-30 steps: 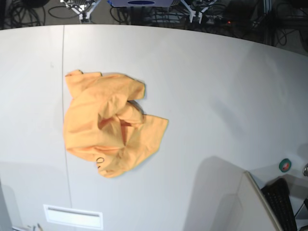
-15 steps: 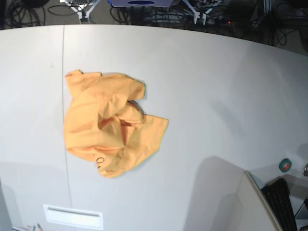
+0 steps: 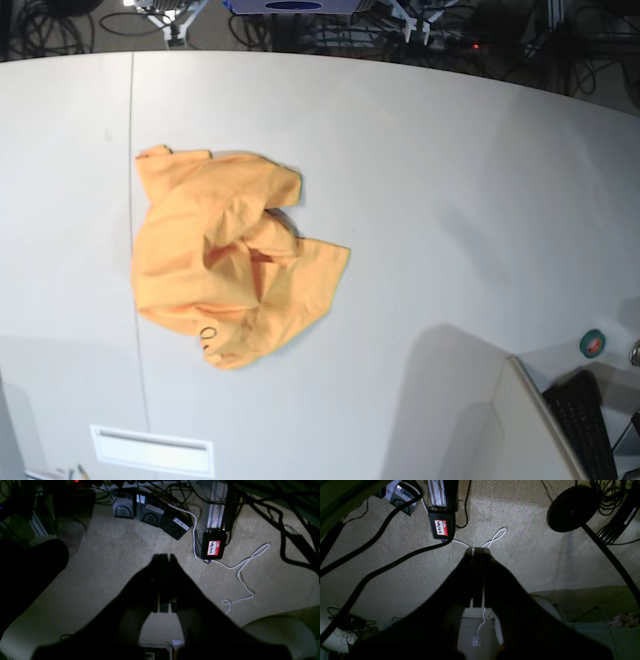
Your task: Layout the t-shirt on the table in an organized manner, then fold the t-shirt properly
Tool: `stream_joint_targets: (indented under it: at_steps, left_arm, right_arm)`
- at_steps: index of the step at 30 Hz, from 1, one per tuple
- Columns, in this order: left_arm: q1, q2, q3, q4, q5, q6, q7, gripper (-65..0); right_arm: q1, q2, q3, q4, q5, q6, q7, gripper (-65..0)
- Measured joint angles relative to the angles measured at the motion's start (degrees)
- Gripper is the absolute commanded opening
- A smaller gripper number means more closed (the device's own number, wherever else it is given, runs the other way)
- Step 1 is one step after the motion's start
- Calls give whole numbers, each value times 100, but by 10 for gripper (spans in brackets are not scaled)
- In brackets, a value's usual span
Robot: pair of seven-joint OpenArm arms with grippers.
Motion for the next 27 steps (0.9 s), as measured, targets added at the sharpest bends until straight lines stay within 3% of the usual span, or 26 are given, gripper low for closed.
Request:
stream_joint_targets:
  at_steps: [4,10,18,24,27]
  left_arm:
    - [201,-2,13,334,2,-2,-44,-650]
    - [1143,-306,17,1705,28,-2,22,-650]
    - [2404,-841,33,3532,-9,-11,2,-650]
    - [3794,-1419,-59,5322,-72,-2,109,-650]
    - [4306,-1626,-59,6358,-612,13,79,-650]
  right_arm:
    - [-229,0,0,271,-2,0,11,-650]
    - [-1504,22,0,2013,-7,11,-76,-650]
    - [-3257,181,48,5403,0,7,-1460,-650]
    - [-4006,170,42,7176,17,7,-2511,-650]
    - [-4140,170,42,7952,4,0,-3003,-650]
